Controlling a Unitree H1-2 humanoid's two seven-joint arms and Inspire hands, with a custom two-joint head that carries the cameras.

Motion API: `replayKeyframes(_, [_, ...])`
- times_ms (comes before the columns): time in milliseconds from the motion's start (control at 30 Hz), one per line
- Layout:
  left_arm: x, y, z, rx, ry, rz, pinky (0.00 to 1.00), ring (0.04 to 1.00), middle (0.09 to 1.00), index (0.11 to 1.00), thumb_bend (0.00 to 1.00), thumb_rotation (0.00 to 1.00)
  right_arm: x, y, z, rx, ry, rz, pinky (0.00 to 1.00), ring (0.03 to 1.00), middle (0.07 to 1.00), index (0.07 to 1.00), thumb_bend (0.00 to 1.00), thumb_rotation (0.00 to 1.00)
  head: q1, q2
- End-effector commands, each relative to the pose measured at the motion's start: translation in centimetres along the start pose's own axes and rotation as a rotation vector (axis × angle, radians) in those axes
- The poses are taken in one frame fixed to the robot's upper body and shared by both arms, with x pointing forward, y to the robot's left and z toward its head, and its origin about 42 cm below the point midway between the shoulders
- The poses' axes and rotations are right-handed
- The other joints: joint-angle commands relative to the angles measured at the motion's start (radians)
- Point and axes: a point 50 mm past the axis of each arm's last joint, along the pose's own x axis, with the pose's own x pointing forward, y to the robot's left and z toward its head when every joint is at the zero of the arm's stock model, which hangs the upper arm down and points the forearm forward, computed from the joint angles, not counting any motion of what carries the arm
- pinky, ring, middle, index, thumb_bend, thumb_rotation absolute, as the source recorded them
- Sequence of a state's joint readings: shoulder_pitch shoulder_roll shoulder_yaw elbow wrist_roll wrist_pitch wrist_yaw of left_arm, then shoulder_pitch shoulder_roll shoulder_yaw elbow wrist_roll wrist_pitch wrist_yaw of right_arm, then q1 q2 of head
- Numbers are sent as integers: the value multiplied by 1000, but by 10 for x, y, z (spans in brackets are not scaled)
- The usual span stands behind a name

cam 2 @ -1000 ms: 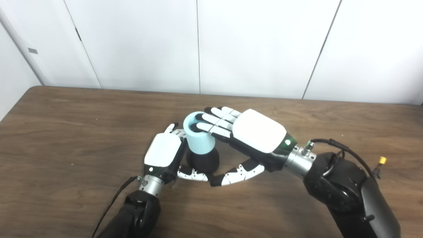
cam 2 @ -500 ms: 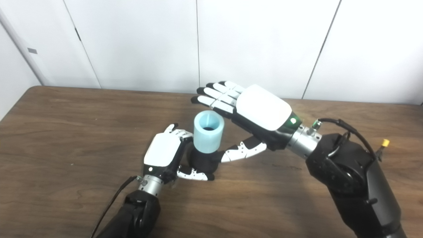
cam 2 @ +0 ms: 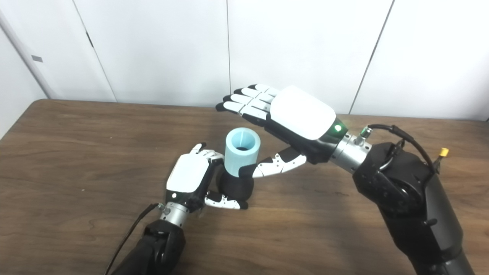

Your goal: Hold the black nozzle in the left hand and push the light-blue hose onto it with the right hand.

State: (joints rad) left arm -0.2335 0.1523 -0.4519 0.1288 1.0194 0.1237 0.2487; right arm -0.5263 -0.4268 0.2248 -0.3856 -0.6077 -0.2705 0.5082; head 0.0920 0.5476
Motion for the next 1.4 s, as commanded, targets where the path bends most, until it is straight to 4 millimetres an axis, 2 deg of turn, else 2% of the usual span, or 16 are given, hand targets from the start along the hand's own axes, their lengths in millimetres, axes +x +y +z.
replayKeyframes(0, [-23,-19,-14,7,37,-65,932,775,701,483,525,52,3,-13,5,-25,-38,-56,919,929,921,900,479,944,1,1])
replayKeyframes(233, [-22,-19,-15,-46,65,-82,932,781,704,483,524,51,-3,-1,4,9,-12,-24,925,933,927,917,479,979,1,4])
replayKeyframes(533, [-22,-19,-17,-84,86,-83,929,780,704,484,524,52,-9,15,6,60,1,6,908,928,923,886,486,876,0,14])
replayKeyframes(833, [-22,-19,-15,-68,81,-80,919,775,701,483,524,53,-15,24,4,85,23,38,927,939,924,900,486,912,-2,19])
replayKeyframes(967, [-22,-19,-15,-68,80,-82,925,777,704,483,524,53,-17,31,3,93,26,45,920,935,919,889,495,868,-1,20])
replayKeyframes(1200, [-21,-19,-15,-64,78,-79,932,778,700,483,524,53,-15,43,0,105,41,68,936,956,932,897,489,878,-2,22])
replayKeyframes(1367, [-20,-19,-14,-62,74,-78,929,777,696,483,524,53,-20,57,-7,126,51,64,909,932,911,865,485,836,-3,24])
